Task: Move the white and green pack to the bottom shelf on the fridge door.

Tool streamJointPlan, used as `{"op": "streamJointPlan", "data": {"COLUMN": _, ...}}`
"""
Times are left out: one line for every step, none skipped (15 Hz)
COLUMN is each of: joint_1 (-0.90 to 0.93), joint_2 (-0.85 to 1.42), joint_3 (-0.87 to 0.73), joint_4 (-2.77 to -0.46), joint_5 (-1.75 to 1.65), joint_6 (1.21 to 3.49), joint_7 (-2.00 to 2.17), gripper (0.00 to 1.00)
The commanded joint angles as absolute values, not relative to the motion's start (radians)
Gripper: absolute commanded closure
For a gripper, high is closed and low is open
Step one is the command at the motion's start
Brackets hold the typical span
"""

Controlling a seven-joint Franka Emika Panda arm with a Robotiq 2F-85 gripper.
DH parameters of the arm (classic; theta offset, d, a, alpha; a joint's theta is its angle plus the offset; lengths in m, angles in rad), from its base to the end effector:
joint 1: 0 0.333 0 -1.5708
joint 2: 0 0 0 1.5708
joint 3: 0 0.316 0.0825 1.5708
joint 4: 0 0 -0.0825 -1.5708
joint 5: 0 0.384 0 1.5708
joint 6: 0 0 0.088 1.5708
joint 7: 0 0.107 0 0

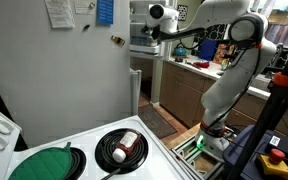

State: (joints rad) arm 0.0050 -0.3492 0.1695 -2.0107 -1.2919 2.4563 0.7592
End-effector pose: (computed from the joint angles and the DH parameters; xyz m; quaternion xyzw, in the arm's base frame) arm 0.4888 0.1024 0.6902 0.7754 0.0681 0.5137 0.3610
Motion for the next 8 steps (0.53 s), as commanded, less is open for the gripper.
{"op": "streamJointPlan", "data": {"joint_1": 0.057, "joint_2": -0.472, "joint_3": 0.145, "joint_4": -2.095, "joint_5": -1.157, "joint_6": 2.348, "joint_7": 0.633, "gripper": 0.0}}
{"op": "streamJointPlan", "data": {"joint_1": 0.059, "joint_2": -0.498, "joint_3": 0.143, "joint_4": -2.106, "joint_5": -1.138, "joint_6": 2.324, "joint_7": 0.606, "gripper": 0.0}}
{"op": "streamJointPlan", "data": {"joint_1": 0.063, "joint_2": -0.523, "joint_3": 0.136, "joint_4": -2.115, "joint_5": -1.111, "joint_6": 2.304, "joint_7": 0.57, "gripper": 0.0}}
{"op": "streamJointPlan", "data": {"joint_1": 0.066, "joint_2": -0.549, "joint_3": 0.128, "joint_4": -2.129, "joint_5": -1.095, "joint_6": 2.297, "joint_7": 0.533, "gripper": 0.0}}
{"op": "streamJointPlan", "data": {"joint_1": 0.066, "joint_2": -0.574, "joint_3": 0.122, "joint_4": -2.14, "joint_5": -1.079, "joint_6": 2.284, "joint_7": 0.492, "gripper": 0.0}}
{"op": "streamJointPlan", "data": {"joint_1": 0.075, "joint_2": -0.601, "joint_3": 0.102, "joint_4": -2.156, "joint_5": -1.048, "joint_6": 2.296, "joint_7": 0.437, "gripper": 0.0}}
{"op": "streamJointPlan", "data": {"joint_1": 0.078, "joint_2": -0.624, "joint_3": 0.089, "joint_4": -2.168, "joint_5": -1.017, "joint_6": 2.3, "joint_7": 0.394, "gripper": 0.0}}
{"op": "streamJointPlan", "data": {"joint_1": 0.086, "joint_2": -0.647, "joint_3": 0.07, "joint_4": -2.181, "joint_5": -0.975, "joint_6": 2.311, "joint_7": 0.351, "gripper": 0.0}}
